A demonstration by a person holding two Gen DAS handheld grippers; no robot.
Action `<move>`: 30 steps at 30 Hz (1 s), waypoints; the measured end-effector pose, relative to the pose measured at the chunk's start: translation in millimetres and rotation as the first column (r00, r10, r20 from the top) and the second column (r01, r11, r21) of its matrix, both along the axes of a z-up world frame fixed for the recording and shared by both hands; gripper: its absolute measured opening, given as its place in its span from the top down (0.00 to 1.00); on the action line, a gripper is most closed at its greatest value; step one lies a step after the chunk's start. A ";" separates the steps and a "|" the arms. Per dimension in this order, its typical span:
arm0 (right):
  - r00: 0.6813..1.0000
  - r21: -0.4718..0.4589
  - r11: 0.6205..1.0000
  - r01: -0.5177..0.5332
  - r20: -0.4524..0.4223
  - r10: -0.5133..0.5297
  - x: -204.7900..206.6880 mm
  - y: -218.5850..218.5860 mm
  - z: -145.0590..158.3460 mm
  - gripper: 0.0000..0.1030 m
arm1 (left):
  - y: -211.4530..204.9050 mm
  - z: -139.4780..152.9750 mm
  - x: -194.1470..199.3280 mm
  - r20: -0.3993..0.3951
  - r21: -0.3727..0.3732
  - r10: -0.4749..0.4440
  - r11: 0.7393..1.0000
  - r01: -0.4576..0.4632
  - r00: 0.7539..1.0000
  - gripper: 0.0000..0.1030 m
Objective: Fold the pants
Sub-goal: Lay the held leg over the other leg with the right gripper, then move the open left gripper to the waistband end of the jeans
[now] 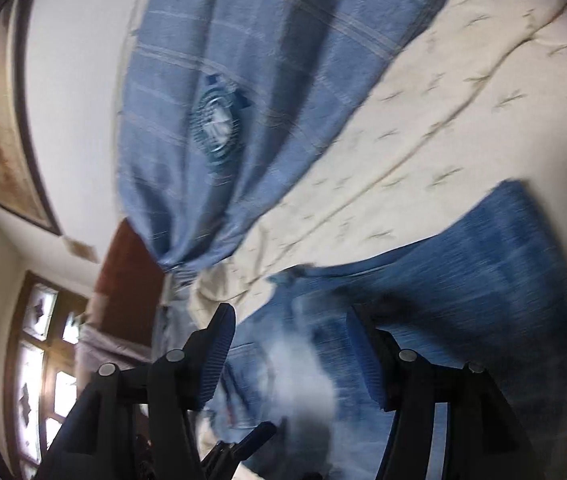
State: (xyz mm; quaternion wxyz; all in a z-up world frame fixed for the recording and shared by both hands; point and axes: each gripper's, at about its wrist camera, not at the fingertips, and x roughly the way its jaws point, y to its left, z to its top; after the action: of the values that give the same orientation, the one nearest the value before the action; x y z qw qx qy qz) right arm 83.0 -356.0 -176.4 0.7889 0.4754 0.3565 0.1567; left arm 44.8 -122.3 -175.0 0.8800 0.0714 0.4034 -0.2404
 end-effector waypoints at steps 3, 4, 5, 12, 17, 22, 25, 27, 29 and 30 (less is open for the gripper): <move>1.000 -0.013 1.000 -0.011 -0.017 0.011 9.4 15.9 -6.0 0.40 | 15.7 4.4 -0.5 0.038 -0.007 0.018 1.000 -0.018 0.999 0.15; 0.999 -0.018 1.000 -0.012 -0.035 0.011 12.6 19.4 -10.1 0.39 | 20.8 4.4 -0.7 0.047 0.001 0.029 1.000 -0.029 0.998 0.15; 0.999 -0.020 1.000 -0.009 -0.051 0.008 15.8 21.5 -14.9 0.38 | 22.7 2.9 2.1 0.049 0.008 0.038 0.999 -0.039 0.998 0.15; 0.997 0.010 1.000 -0.004 -0.075 0.005 16.2 18.4 -26.8 0.35 | 45.1 3.5 11.1 0.029 -0.006 0.088 0.996 -0.088 0.996 0.15; 0.998 0.045 0.998 -0.039 -0.038 0.041 -9.6 11.0 -11.3 0.35 | 66.9 15.9 10.9 0.075 -0.030 0.137 0.990 -0.135 0.988 0.15; 0.994 0.013 0.994 -0.105 -0.034 0.106 -46.4 19.7 0.0 0.35 | 99.8 26.2 13.4 0.090 -0.081 0.216 0.975 -0.209 0.972 0.15; 0.990 0.010 0.992 -0.128 -0.052 0.128 -66.5 28.6 -4.3 0.35 | 123.9 28.8 16.4 0.075 -0.112 0.283 0.955 -0.274 0.956 0.15; 0.986 0.015 0.990 -0.143 -0.082 0.144 -77.8 36.3 -11.7 0.35 | 141.1 31.1 18.0 0.063 -0.135 0.335 0.936 -0.324 0.940 0.15; 0.980 -0.003 0.989 -0.151 -0.133 0.149 -85.0 45.0 -21.0 0.35 | 159.7 35.3 17.4 0.063 -0.154 0.390 0.913 -0.377 0.919 0.15; 0.978 -0.020 0.989 -0.148 -0.149 0.144 -88.3 47.0 -25.1 0.35 | 168.7 36.8 16.4 0.066 -0.158 0.417 0.902 -0.403 0.907 0.15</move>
State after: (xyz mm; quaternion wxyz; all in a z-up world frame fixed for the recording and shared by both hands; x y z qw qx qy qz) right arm -5.3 -308.9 -201.5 0.7542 0.4458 0.4499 0.1732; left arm 61.2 46.4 -138.2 0.9323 -0.0655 0.3479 -0.0740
